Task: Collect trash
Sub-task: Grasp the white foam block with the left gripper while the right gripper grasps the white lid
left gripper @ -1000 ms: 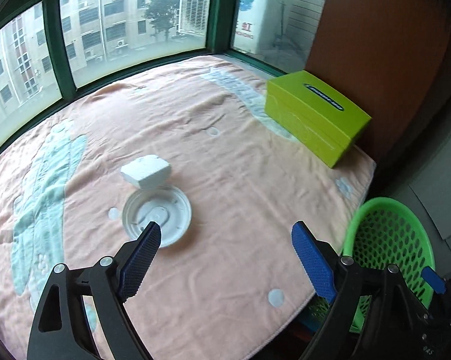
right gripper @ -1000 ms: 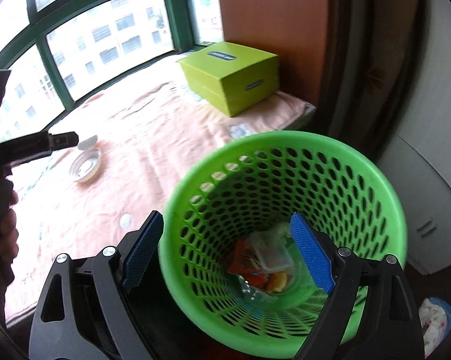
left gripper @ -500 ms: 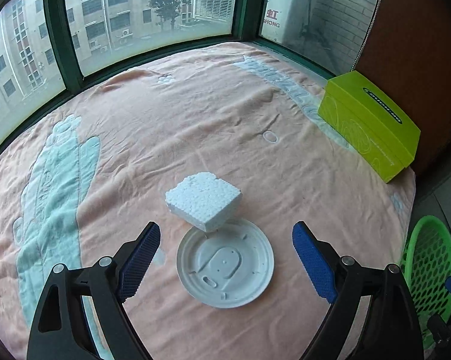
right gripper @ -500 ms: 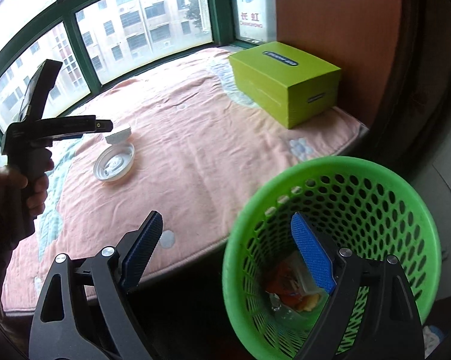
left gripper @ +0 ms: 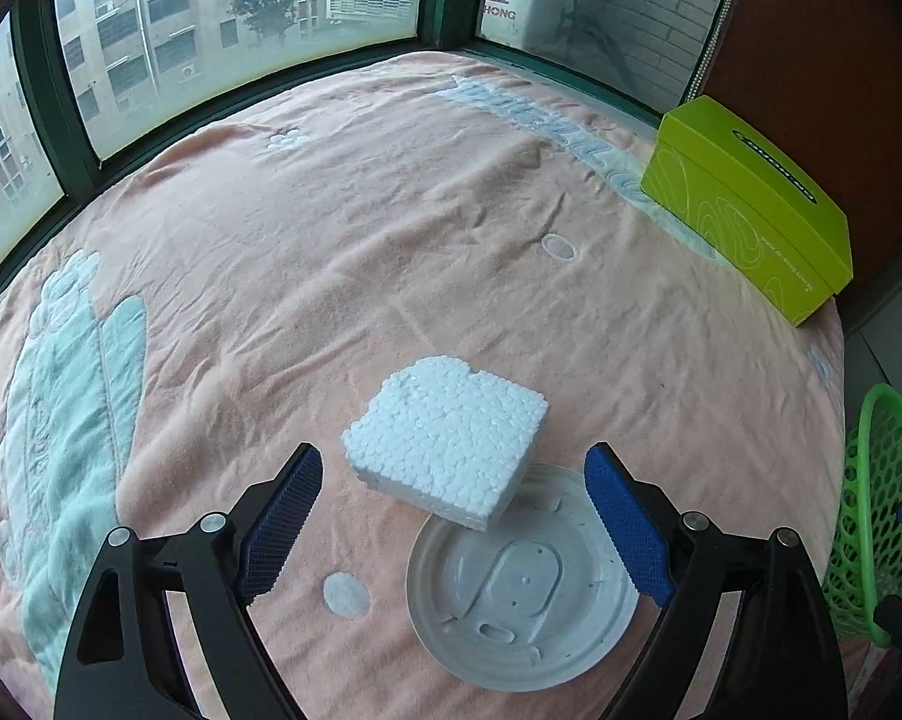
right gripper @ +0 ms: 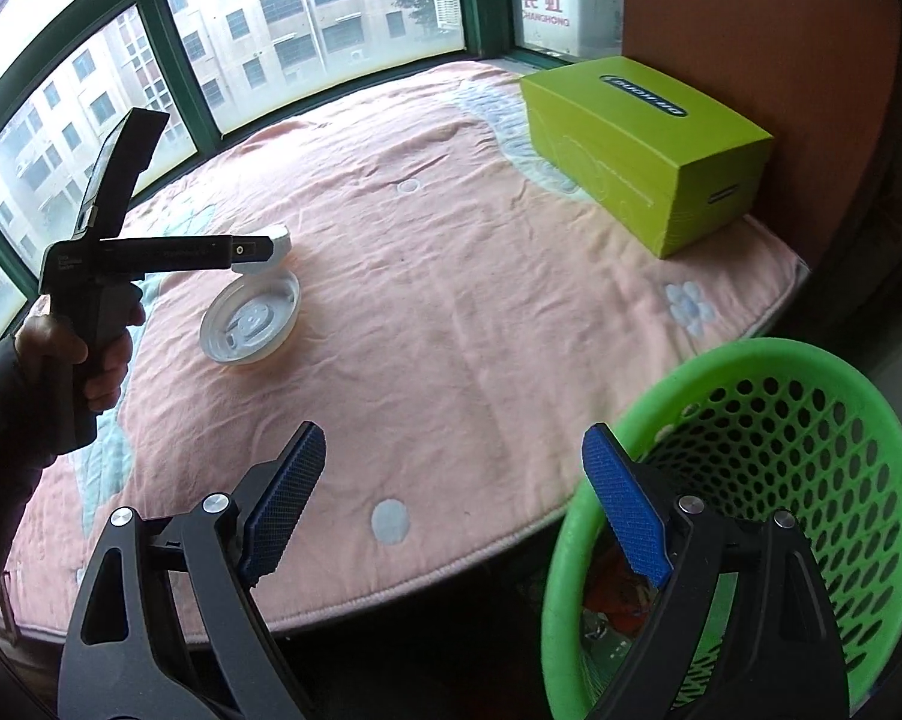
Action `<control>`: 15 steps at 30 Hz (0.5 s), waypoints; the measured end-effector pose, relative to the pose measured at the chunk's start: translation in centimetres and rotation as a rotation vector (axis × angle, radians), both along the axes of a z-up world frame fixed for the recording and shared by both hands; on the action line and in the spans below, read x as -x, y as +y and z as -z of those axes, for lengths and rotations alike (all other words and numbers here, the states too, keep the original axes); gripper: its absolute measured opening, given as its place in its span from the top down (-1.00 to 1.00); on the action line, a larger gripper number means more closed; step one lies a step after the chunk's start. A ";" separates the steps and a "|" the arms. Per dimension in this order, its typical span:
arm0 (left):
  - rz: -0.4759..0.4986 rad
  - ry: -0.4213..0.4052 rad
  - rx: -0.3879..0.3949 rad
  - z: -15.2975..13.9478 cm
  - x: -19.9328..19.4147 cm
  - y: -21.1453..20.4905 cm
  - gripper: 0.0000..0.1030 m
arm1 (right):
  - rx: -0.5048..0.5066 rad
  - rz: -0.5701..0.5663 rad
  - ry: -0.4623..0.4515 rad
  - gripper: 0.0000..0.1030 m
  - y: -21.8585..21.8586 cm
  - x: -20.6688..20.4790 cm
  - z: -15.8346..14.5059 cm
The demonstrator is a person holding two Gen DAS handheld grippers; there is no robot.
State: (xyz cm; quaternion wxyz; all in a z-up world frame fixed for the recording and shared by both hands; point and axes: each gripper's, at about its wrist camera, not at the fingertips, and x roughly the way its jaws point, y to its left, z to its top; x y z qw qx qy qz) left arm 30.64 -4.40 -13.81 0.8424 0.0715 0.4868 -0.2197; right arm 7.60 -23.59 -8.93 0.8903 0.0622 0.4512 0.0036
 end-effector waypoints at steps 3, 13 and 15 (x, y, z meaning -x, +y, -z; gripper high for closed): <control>0.009 0.011 0.027 0.4 -0.4 0.5 -0.60 | -0.001 -0.010 0.011 -0.69 0.6 -0.8 0.3; 0.035 0.021 0.081 1.3 -1.0 0.9 -0.30 | 0.014 -0.047 0.025 -0.69 2.4 -2.6 0.7; 0.035 0.006 0.087 1.1 -0.9 1.1 -0.30 | 0.017 -0.054 0.026 -0.69 2.8 -2.8 0.7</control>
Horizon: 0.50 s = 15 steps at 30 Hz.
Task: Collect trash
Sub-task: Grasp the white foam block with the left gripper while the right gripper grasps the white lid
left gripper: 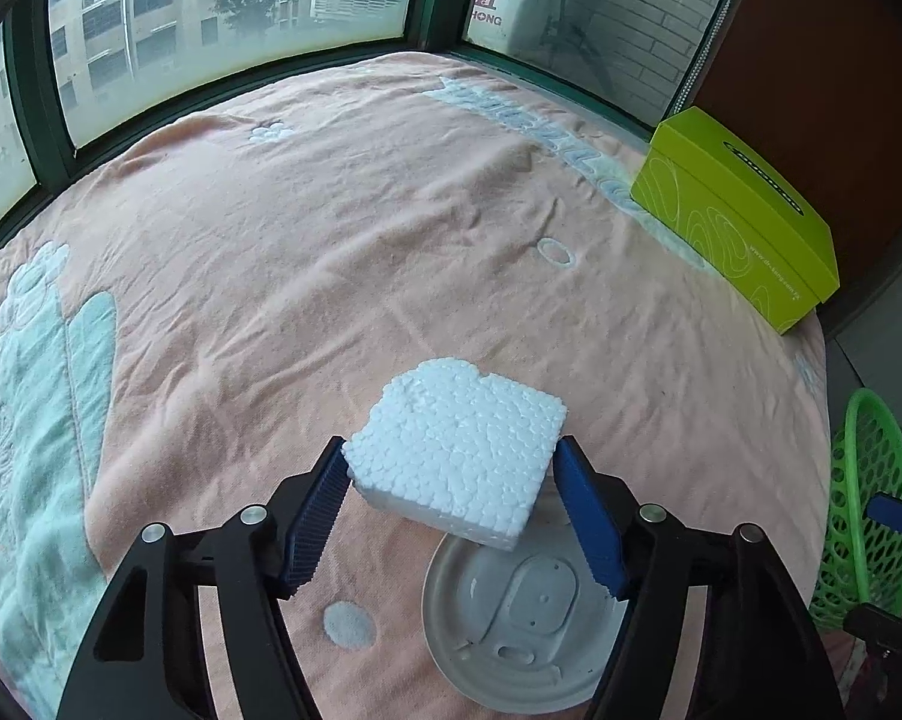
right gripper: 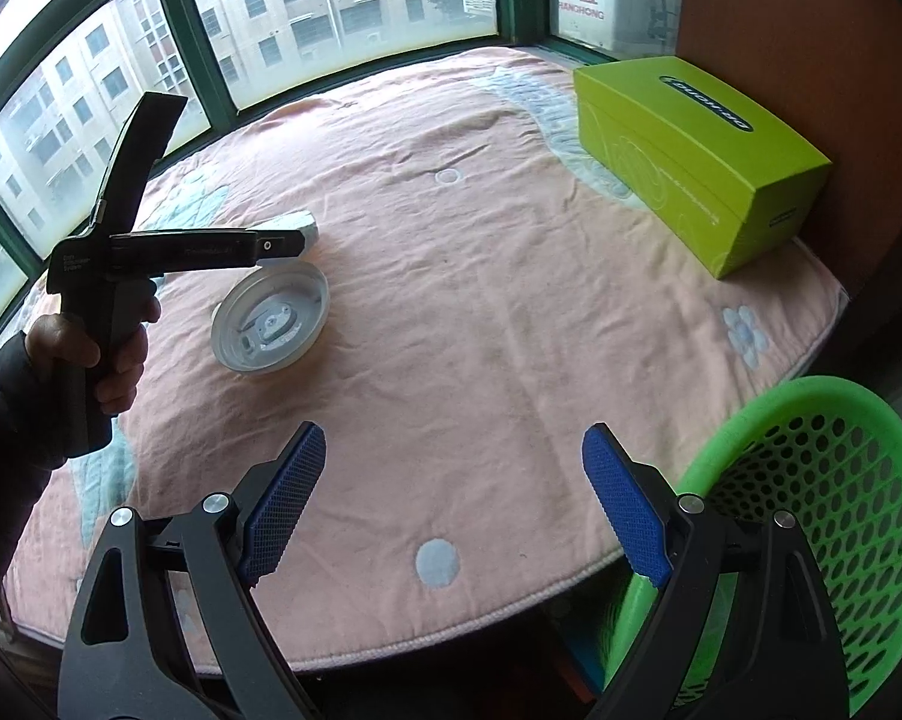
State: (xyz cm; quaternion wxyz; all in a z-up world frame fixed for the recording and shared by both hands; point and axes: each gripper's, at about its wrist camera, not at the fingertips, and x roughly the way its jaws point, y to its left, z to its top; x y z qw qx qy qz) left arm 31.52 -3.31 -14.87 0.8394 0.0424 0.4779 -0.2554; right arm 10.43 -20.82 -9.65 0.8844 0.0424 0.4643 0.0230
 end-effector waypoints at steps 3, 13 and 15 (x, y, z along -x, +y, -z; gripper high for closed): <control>-0.018 -0.017 0.003 -0.6 0.2 0.8 -0.29 | 0.000 -0.017 -0.002 -0.69 0.6 -0.6 0.1; -0.140 -0.054 0.001 -3.4 1.0 5.7 -0.29 | -0.058 -0.133 0.002 -0.69 4.4 -3.9 0.9; -0.164 -0.062 -0.002 -3.8 1.2 6.7 -0.29 | -0.058 -0.156 0.008 -0.69 5.3 -4.6 1.1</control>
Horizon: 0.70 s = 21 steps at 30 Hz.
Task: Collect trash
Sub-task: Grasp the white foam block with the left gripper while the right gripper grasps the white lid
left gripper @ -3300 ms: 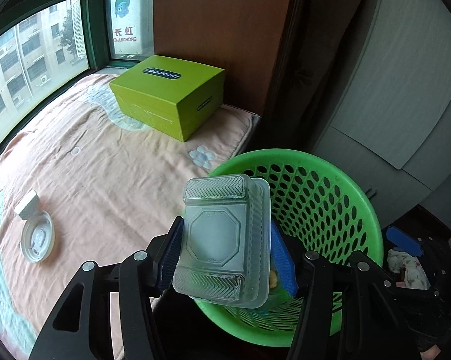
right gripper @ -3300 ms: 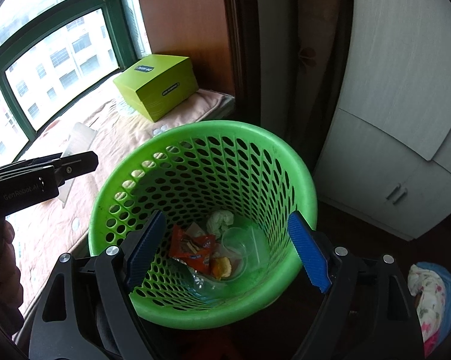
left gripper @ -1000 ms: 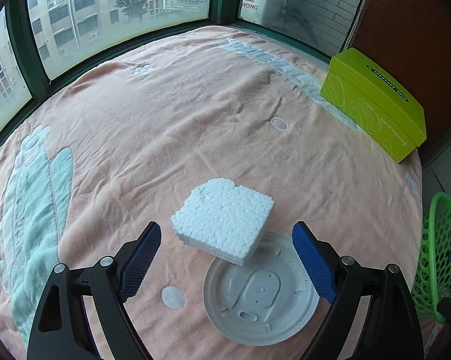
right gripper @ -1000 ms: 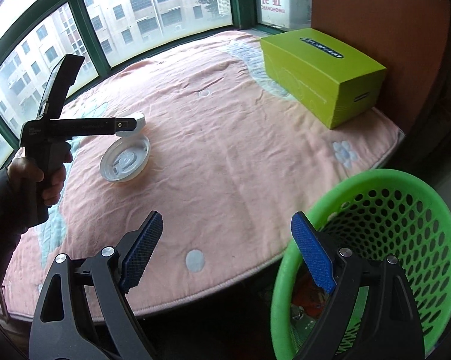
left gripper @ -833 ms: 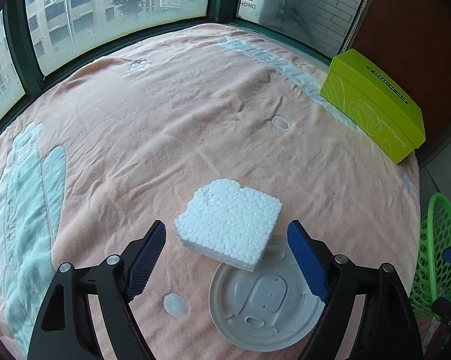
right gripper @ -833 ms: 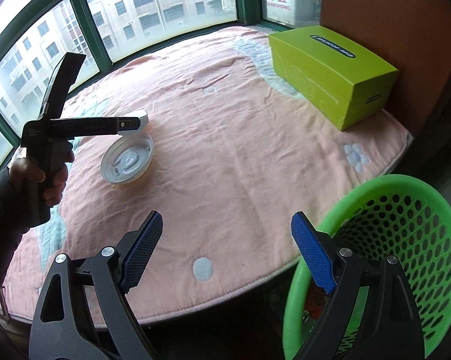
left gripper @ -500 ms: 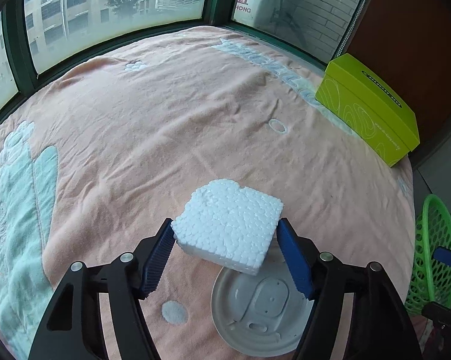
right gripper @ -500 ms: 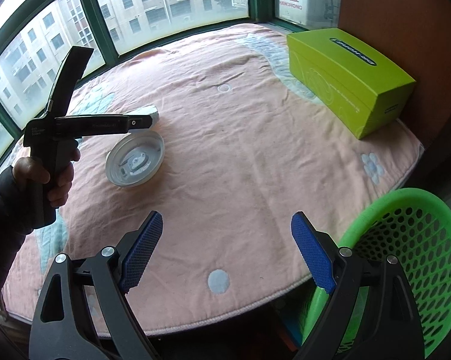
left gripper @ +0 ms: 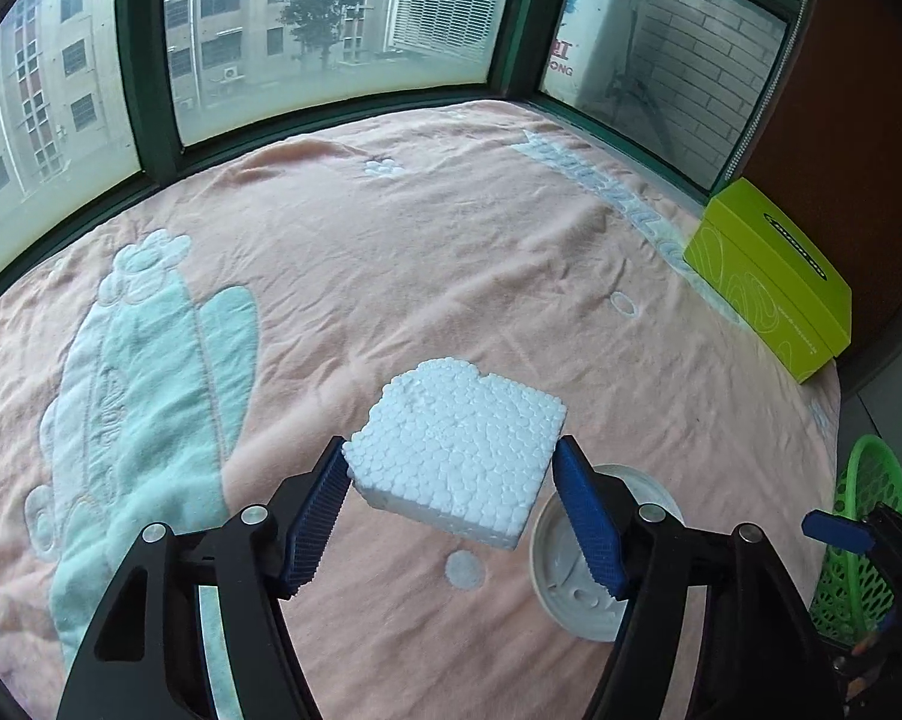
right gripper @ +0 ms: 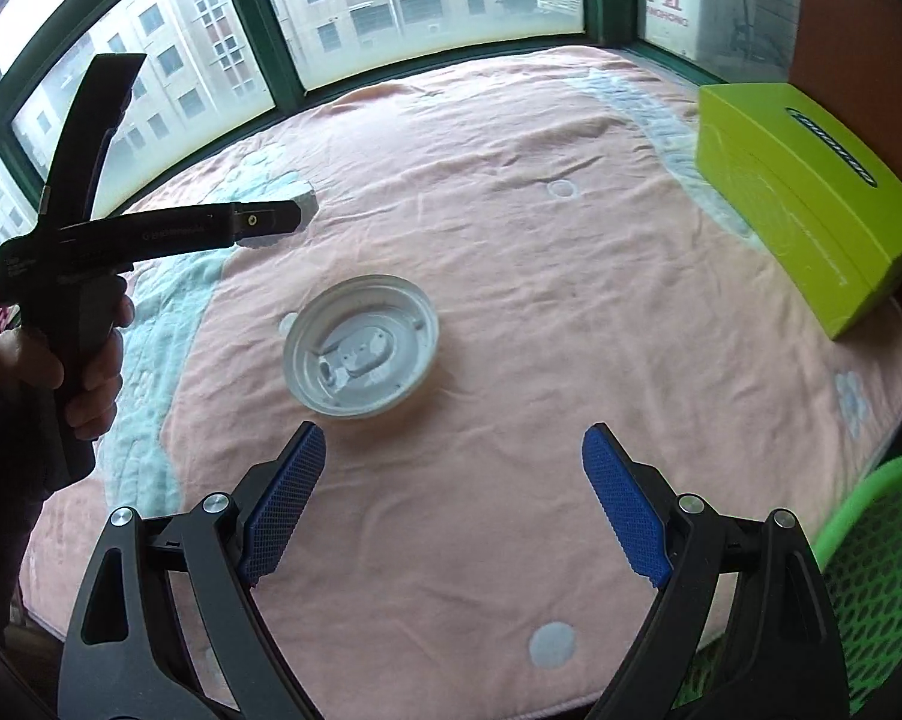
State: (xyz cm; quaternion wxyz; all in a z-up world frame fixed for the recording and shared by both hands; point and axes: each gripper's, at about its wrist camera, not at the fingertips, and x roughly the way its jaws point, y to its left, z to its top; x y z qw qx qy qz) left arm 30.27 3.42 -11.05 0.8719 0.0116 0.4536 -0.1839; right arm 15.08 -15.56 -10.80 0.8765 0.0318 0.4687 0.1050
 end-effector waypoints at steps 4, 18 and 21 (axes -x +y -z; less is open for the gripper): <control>-0.036 -0.014 0.003 -0.7 0.5 1.7 -0.29 | 0.010 -0.057 0.017 -0.69 2.0 -1.5 0.8; -0.083 -0.002 0.023 -0.6 1.9 4.0 -0.29 | 0.103 -0.183 0.037 -0.91 5.9 -4.4 3.5; -0.085 0.005 0.028 -0.3 2.0 4.0 -0.29 | 0.120 -0.198 0.037 -0.91 6.4 -5.0 3.8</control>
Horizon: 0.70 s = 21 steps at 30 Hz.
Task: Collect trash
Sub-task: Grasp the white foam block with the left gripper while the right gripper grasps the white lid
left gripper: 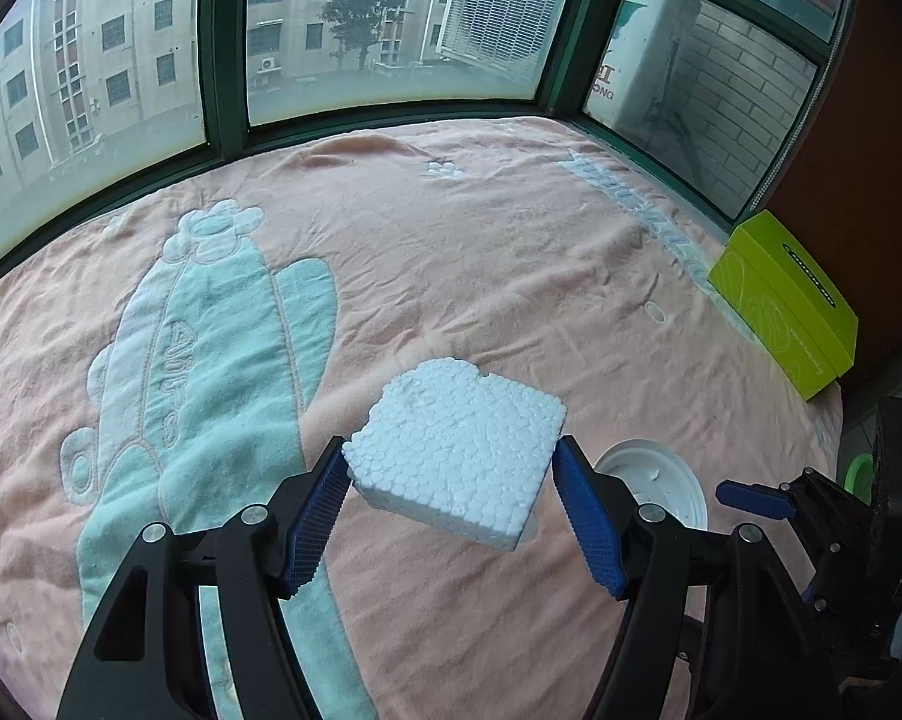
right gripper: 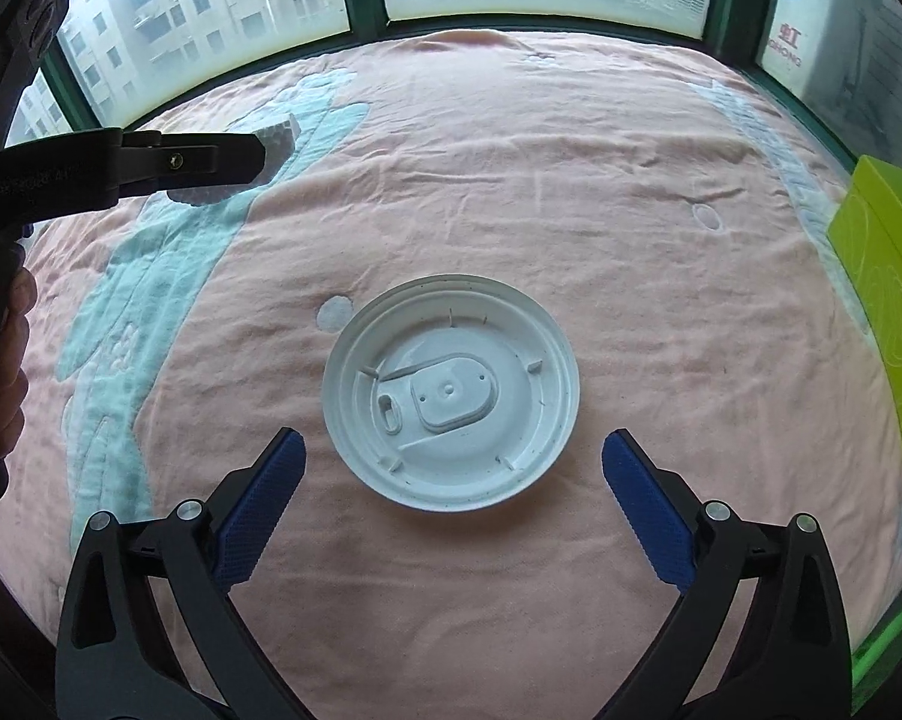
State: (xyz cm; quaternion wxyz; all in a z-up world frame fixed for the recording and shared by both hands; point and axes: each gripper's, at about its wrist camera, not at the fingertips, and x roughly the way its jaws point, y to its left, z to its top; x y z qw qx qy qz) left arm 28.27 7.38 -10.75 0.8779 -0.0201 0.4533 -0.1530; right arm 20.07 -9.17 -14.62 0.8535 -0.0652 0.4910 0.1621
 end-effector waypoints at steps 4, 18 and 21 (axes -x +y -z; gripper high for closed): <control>-0.003 0.001 0.003 0.1 0.2 0.1 -0.29 | 0.021 -0.005 0.001 -0.91 0.3 -0.7 0.6; -0.019 -0.009 -0.031 -0.3 1.4 0.1 -0.29 | -0.030 0.027 0.011 -0.74 -0.1 -0.4 0.7; -0.018 -0.017 -0.035 -0.7 1.9 -0.1 -0.29 | -0.026 0.035 -0.003 -0.74 -0.3 0.4 0.0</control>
